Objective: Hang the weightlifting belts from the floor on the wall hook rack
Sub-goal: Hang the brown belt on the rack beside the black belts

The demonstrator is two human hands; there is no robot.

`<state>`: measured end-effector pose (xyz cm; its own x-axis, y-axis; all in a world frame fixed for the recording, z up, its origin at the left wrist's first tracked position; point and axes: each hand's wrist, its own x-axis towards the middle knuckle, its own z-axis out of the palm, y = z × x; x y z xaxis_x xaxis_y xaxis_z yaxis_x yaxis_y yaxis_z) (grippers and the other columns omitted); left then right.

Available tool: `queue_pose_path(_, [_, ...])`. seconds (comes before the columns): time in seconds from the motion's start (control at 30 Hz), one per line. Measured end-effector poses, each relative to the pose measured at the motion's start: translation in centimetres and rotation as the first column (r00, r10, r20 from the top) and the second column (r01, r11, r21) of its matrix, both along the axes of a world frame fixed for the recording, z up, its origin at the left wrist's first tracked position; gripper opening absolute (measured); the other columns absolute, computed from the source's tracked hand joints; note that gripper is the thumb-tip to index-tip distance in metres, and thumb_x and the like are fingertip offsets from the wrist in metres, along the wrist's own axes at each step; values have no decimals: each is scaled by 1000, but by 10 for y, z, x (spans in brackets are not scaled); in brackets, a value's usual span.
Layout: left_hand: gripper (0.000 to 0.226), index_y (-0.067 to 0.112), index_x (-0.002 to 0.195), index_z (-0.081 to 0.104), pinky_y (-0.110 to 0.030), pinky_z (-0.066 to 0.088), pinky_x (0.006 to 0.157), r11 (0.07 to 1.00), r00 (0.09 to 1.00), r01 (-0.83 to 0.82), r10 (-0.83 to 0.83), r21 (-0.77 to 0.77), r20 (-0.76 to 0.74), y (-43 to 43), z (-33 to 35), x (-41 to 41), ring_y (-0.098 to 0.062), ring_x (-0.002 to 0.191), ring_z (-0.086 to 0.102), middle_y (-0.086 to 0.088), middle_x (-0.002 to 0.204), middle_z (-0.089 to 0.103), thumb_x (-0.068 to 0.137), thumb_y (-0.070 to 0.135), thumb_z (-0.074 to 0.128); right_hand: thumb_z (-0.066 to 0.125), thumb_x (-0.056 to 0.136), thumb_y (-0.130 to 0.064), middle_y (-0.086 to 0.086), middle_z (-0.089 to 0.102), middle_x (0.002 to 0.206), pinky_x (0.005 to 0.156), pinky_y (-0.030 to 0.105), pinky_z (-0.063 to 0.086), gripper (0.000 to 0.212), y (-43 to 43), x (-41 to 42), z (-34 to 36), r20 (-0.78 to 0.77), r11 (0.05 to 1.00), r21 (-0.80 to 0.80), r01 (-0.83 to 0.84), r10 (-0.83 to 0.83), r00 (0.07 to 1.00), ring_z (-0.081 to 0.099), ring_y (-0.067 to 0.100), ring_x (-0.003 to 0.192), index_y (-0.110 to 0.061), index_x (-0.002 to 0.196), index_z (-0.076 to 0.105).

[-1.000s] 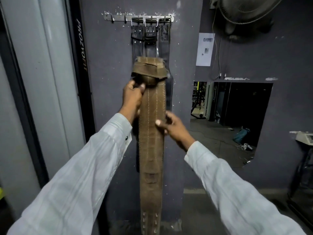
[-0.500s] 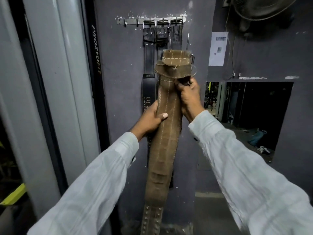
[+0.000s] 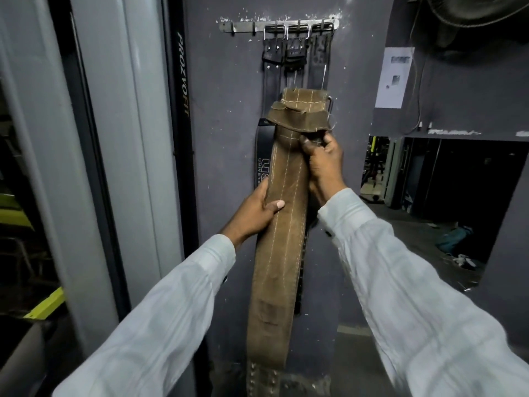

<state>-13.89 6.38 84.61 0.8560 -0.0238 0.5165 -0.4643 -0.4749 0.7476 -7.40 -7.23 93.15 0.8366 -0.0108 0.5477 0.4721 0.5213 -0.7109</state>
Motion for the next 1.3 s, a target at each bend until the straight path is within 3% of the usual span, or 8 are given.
queue_pose_path(0.43, [51,22,135,49,-41,54,98,996,978,-10,28,90,-207,14,-63,11,-17,109,66,-3,125,67,89,18,70,62,84,13,14,70,104,100,51,51,34,2,9,15,10,993,-15,120,-120,993,66,20,92,0,116,64])
queue_pose_path(0.63, [45,28,132,54,-30,52,97,979,979,-171,182,109,-97,10,-71,15,-15,107,66,2,121,70,89,22,68,62,84,13,19,70,113,100,51,51,38,3,11,22,20,994,-7,113,-113,993,67,22,96,0,119,63])
queue_pose_path(0.73, [37,29,112,59,-21,56,75,997,943,19,6,71,-334,18,-76,14,-6,91,68,8,104,71,83,17,78,62,84,13,15,71,108,98,50,53,39,-1,14,25,-7,995,21,94,-94,996,67,21,93,0,121,63])
queue_pose_path(0.87, [25,30,96,67,-37,60,77,977,931,-127,178,174,-319,18,-90,17,-18,86,72,3,96,75,75,35,80,63,85,10,18,71,115,98,52,53,42,1,17,27,-9,999,25,38,-38,999,68,25,98,-1,125,62])
queue_pose_path(1.0, [20,19,100,68,-26,55,69,994,887,-32,-19,-104,-461,5,-55,8,-13,81,68,-3,98,73,93,38,66,63,85,8,17,70,118,98,54,52,45,2,21,24,26,1000,-26,11,-10,1000,67,32,108,-3,128,59])
queue_pose_path(1.1, [32,14,94,63,-20,56,60,886,945,6,-156,-464,-286,-10,16,-5,-3,64,69,-19,97,75,101,43,50,64,87,8,18,67,121,102,50,51,47,2,26,12,45,994,-90,-60,65,997,65,30,111,0,132,54])
queue_pose_path(1.17, [47,12,85,59,-20,55,51,799,974,-3,-133,-602,-181,-12,61,-9,-4,52,66,-18,57,64,103,50,37,62,87,9,18,67,120,100,48,52,48,3,25,-3,51,986,-136,-96,103,993,65,29,109,0,133,51])
queue_pose_path(1.3, [77,3,122,59,-47,58,91,770,955,-124,-78,-626,-285,-7,97,-2,-27,85,71,-13,90,71,91,71,41,65,85,6,20,65,124,98,50,53,54,-4,28,-25,52,968,-181,-174,186,981,63,36,117,-11,134,49])
